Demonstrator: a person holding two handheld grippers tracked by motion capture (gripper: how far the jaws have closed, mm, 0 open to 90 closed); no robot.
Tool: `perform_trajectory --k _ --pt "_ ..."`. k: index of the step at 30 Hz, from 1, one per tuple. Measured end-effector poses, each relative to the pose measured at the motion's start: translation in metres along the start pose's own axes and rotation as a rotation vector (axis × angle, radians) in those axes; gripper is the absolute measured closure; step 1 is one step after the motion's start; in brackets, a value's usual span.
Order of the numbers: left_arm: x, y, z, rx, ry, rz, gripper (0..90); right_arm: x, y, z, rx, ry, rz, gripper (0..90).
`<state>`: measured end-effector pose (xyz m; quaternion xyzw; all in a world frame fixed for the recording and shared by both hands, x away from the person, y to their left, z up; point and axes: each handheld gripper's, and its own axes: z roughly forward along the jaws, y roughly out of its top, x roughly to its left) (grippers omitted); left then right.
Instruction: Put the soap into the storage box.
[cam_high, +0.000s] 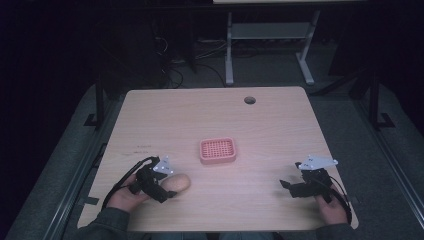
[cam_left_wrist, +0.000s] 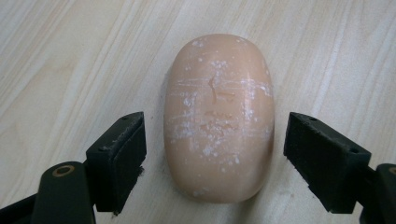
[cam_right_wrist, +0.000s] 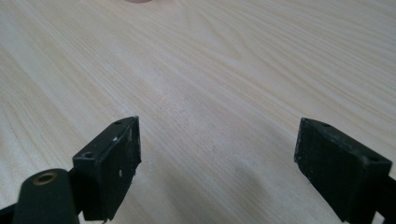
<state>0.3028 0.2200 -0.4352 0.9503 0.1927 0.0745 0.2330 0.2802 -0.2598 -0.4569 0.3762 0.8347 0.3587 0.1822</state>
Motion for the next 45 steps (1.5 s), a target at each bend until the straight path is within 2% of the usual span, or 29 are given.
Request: perform_trajectory --k 18,29,34,45 --pt "0.004 0.009 0.011 0.029 -0.044 0.002 22.7 0.001 0.0 0.001 0.002 0.003 -0.001 14.2" --pt "0.005 0.013 0.017 0.039 -0.051 0.004 25.2 0.001 0.0 0.001 0.003 0.004 0.001 14.1" --pt "0.005 0.014 0.021 0.051 -0.065 0.003 29.2 0.001 0.001 0.001 0.003 0.004 0.001 14.1" --pt "0.004 0.015 0.021 0.055 -0.06 0.011 32.2 0.001 0.001 0.0 0.001 0.003 -0.002 14.1"
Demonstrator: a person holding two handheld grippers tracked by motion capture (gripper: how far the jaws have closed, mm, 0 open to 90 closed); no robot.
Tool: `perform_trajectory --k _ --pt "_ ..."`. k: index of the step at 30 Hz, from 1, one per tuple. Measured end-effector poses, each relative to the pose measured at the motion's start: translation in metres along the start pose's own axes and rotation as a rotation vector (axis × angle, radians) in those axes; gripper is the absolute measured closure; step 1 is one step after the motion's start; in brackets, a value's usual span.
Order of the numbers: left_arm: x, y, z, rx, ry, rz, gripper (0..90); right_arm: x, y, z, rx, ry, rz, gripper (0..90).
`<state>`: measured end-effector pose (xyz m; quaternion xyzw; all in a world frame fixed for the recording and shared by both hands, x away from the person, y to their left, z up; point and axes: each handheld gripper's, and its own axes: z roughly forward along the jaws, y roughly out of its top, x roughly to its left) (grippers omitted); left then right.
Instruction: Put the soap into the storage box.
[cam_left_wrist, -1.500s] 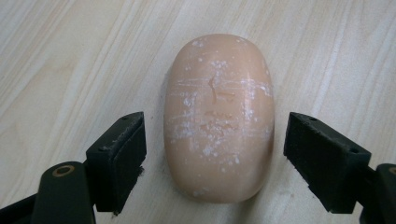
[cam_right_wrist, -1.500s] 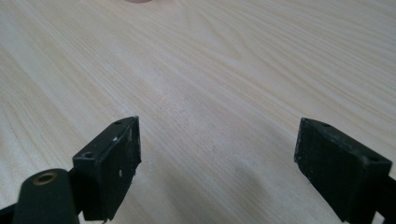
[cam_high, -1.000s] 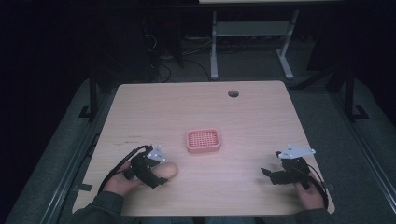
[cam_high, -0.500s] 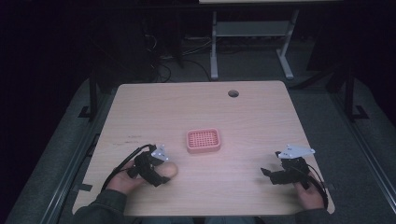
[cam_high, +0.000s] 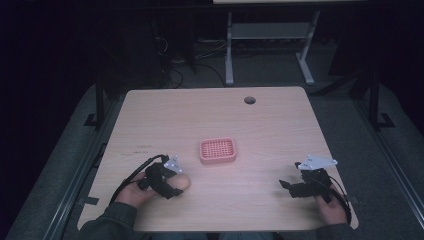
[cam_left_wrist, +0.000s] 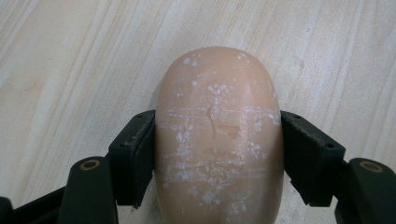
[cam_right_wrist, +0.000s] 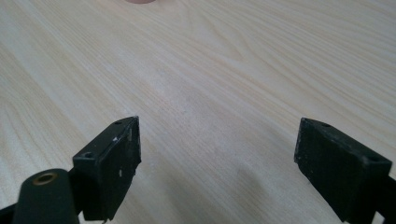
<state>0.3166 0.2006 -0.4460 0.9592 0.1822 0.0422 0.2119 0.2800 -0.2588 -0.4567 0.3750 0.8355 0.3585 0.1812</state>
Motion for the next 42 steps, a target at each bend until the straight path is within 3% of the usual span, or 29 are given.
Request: perform_trajectory --k 16,23,42 --pt "-0.005 0.006 -0.009 -0.025 0.023 0.015 32.4 0.0 0.0 -0.001 -0.007 -0.003 0.007 14.1" --pt "-0.004 0.01 -0.011 -0.013 0.005 0.027 32.4 -0.002 -0.002 -0.004 -0.016 -0.004 0.024 14.2" --pt "0.005 0.021 -0.01 -0.006 -0.039 0.012 32.4 -0.003 -0.004 -0.003 -0.021 0.004 0.023 14.1"
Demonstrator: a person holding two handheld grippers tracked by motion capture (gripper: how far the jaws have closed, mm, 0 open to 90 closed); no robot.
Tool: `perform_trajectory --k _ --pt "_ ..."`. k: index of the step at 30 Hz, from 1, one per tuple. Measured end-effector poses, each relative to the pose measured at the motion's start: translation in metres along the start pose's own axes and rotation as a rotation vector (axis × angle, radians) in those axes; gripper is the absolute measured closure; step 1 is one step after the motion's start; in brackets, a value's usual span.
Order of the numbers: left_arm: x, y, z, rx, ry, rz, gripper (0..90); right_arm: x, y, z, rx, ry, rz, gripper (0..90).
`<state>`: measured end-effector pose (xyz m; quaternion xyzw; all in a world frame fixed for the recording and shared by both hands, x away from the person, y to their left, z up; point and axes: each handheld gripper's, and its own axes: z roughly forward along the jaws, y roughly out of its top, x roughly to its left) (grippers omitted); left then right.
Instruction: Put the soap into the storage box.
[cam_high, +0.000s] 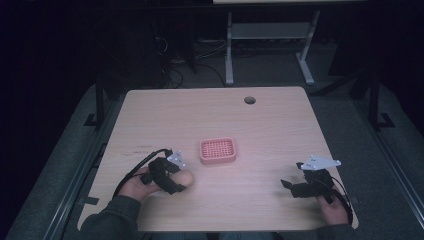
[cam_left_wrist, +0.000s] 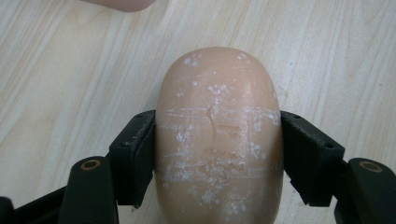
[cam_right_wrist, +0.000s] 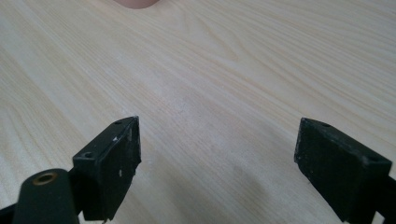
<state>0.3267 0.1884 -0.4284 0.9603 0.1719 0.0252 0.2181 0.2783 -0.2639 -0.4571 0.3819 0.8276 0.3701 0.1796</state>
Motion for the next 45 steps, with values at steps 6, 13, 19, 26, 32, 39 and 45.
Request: perform_trajectory --k 6,13,19,26,32,39,45 --pt "0.004 0.009 -0.004 -0.003 -0.004 0.007 32.4 0.001 0.0 0.0 -0.005 0.003 0.002 14.1" --pt "0.008 0.016 -0.005 0.001 -0.012 0.015 32.4 0.0 0.0 -0.001 -0.01 0.001 -0.004 14.1" --pt "0.011 0.021 -0.004 0.006 -0.017 0.021 32.4 0.001 0.0 -0.001 -0.014 0.008 0.005 14.1" --pt "0.013 0.026 -0.005 0.003 -0.019 0.024 32.4 0.001 0.0 -0.001 -0.014 0.007 0.007 14.1" --pt "0.016 0.031 -0.004 0.001 -0.03 0.026 32.4 0.001 0.0 -0.001 -0.015 0.01 0.008 14.1" --pt "0.019 0.038 -0.003 0.012 -0.034 0.039 32.4 0.001 0.0 -0.001 -0.016 0.011 0.007 14.1" --pt "0.02 0.047 -0.001 0.018 -0.044 0.047 32.4 0.001 0.001 -0.002 -0.021 0.009 0.001 14.1"
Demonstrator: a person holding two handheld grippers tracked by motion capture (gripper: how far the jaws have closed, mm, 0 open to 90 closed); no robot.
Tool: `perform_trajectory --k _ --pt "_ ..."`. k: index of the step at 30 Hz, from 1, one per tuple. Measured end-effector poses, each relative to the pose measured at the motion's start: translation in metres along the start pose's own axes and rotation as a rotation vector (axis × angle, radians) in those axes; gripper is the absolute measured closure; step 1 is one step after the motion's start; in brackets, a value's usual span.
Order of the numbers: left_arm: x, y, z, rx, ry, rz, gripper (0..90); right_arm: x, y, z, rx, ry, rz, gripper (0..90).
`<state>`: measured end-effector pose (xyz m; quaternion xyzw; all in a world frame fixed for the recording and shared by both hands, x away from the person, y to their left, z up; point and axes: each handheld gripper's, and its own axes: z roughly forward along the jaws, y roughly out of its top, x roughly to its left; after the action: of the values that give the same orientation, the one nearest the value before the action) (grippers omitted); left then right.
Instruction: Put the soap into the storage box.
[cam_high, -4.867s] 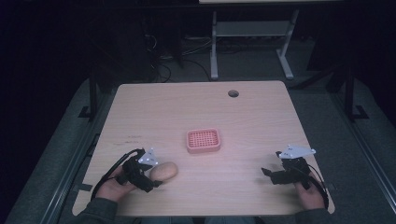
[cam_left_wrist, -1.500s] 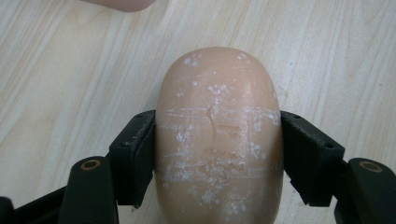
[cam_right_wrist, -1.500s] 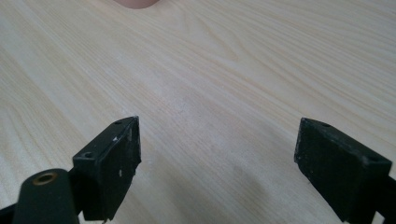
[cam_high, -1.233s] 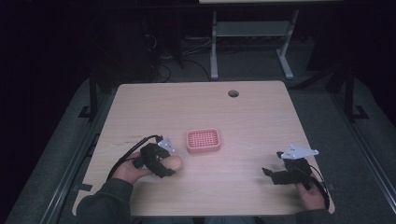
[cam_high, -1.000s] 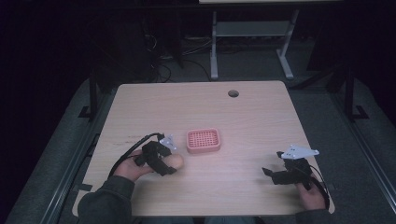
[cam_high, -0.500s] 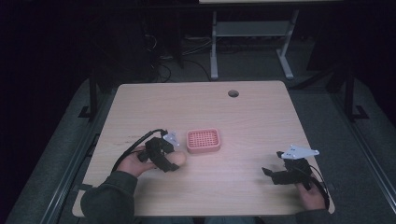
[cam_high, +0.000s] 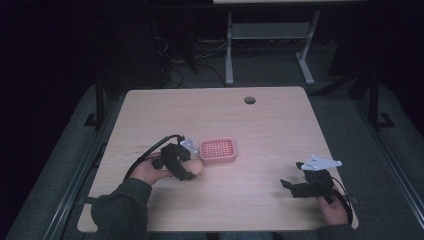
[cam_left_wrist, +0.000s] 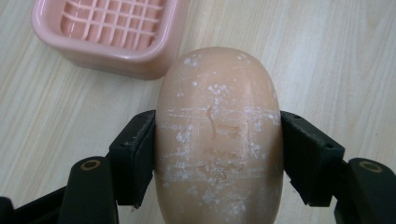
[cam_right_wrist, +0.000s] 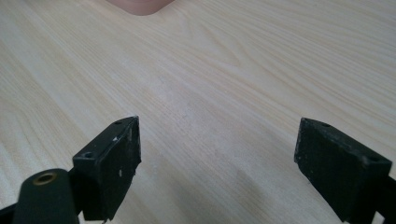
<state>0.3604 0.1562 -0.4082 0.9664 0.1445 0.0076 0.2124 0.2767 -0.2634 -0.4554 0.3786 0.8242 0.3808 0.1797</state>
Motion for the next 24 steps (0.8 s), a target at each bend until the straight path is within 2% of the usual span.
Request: perform_trajectory --k 24 --pt "0.009 0.029 0.004 0.014 -0.01 0.041 32.4 -0.001 0.001 -0.001 -0.014 0.005 -0.001 14.1"
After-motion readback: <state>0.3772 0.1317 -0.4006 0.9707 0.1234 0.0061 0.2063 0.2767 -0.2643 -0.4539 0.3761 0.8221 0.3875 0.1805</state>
